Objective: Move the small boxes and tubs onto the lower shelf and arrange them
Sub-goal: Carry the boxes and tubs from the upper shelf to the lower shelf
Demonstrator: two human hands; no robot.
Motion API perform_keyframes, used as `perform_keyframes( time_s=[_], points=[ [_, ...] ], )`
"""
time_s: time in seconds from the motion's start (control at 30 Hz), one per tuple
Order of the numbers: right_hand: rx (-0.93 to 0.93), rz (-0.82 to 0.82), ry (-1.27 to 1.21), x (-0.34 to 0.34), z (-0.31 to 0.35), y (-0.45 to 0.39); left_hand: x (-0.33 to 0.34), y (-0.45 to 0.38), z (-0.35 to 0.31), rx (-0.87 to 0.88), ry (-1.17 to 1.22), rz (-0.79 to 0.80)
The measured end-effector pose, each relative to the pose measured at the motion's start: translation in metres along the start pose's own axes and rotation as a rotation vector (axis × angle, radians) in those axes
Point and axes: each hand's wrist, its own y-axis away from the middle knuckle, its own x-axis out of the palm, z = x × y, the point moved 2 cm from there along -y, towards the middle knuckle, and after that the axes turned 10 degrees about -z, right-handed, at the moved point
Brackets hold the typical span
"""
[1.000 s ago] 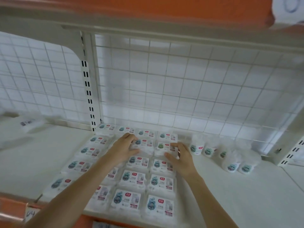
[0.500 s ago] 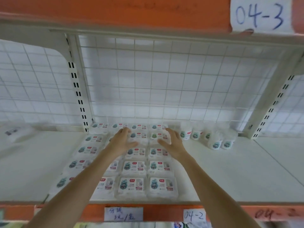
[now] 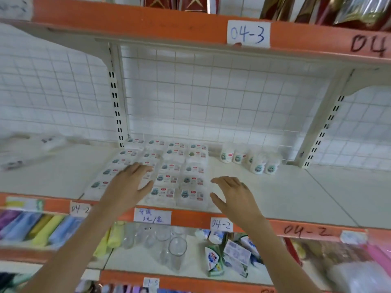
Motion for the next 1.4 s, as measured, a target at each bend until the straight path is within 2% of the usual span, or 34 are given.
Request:
perform_keyframes(
  time_s=[0.23, 0.37, 0.53, 0.77, 0.97, 1.2, 1.4],
  points=[
    [-0.068, 0.058, -0.084, -0.011, 0.025, 0.085, -0.025, 0.113, -0.034, -0.144, -0.034, 0.073],
    [-0.111, 0.149, -0.141, -0.003, 0.049, 0.112, -0.042, 0.172, -0.036, -0.237, -0.068, 0.138],
    [-0.191, 0.239, -0.245, 0.016, 0.098, 0.117, -0.084, 0.224, -0.023, -0.357, -0.165, 0.158],
    [-0.376, 0.316, -0.386, 0.051, 0.206, 0.089, -0.161, 0.284, 0.016, -0.622, -0.34, 0.126],
    [-0.538, 0.335, -0.539, 0.079, 0.309, 0.05, -0.22, 0.326, 0.082, -0.764, -0.424, 0.062],
    [-0.496, 0.269, -0.578, 0.117, 0.415, -0.021, -0.275, 0.33, 0.194, -0.722, -0.507, 0.069],
    [-0.429, 0.187, -0.539, 0.142, 0.457, -0.089, -0.295, 0.297, 0.287, -0.671, -0.455, 0.071]
  ],
)
